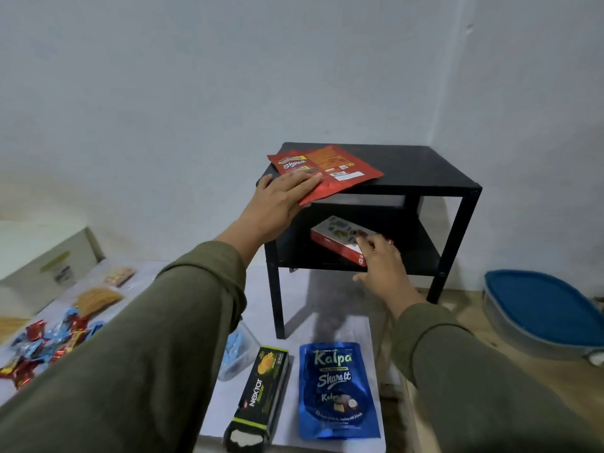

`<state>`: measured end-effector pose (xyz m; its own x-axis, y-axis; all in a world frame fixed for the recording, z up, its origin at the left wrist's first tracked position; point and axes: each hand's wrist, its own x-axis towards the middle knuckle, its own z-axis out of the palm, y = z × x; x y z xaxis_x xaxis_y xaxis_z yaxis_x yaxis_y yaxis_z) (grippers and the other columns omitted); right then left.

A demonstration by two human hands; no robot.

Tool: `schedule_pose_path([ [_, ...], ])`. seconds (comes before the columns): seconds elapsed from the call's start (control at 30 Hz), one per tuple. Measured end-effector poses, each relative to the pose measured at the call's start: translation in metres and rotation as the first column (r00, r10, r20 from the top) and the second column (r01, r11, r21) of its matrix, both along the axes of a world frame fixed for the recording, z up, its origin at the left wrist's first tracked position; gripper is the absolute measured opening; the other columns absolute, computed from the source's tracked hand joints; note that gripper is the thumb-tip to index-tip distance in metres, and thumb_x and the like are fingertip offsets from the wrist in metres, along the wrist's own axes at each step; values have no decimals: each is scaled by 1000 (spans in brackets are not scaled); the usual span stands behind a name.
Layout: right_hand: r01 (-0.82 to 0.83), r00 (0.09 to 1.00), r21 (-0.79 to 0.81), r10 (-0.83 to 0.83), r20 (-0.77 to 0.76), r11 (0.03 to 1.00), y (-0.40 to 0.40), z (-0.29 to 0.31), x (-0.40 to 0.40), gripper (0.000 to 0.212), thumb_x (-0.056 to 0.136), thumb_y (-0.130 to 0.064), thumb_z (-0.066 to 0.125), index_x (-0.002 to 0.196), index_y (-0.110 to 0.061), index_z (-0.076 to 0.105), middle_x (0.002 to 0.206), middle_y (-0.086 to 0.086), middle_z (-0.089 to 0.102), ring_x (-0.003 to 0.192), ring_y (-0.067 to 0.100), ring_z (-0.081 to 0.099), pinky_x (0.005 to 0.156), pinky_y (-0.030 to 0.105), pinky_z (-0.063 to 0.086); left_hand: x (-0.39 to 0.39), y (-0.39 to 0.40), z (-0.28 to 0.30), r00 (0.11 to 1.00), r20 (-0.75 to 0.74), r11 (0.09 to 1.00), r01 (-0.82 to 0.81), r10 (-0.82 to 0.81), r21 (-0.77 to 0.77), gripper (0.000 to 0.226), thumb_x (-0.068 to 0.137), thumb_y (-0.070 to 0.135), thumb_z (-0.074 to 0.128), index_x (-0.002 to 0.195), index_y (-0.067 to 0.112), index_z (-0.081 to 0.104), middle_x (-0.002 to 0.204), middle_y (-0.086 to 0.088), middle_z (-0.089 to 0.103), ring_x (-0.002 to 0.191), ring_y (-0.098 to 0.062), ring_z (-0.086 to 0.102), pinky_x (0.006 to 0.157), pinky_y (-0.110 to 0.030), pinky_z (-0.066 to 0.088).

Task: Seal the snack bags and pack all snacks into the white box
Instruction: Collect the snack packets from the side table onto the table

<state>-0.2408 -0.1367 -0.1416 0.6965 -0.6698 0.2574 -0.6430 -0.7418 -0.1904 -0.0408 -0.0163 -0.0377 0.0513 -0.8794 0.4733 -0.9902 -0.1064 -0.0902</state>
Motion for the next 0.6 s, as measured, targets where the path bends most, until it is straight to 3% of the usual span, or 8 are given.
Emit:
schedule_pose_path([
  [0.23,-19,999,-103,23,36,994,-7,-7,-3,63,83,-25,67,140,-25,41,134,8,41,124,26,39,103,41,30,3,0,-4,1000,2,999,-7,7,-53,49,95,30,34,144,25,38,142,-6,47,133,-31,41,105,-46,31],
  [0.47,-45,994,-207,65,90,977,15,-4,-21,54,77,-29,73,127,-17,56,126,13,55,116,32,50,94,50,36,-9,24,-1,997,-49,997,-66,64,-47,46,100,26,40,145,28,33,147,-2,40,138,-27,32,106,-45,31],
  [0.6,-52,988,-211,81,133,976,38,5,-34,56,74,-35,76,123,-15,59,126,14,54,120,32,48,95,51,36,-16,48,1,991,-74,993,-113,114,17,45,101,31,37,146,32,31,149,1,39,139,-23,29,106,-46,30],
])
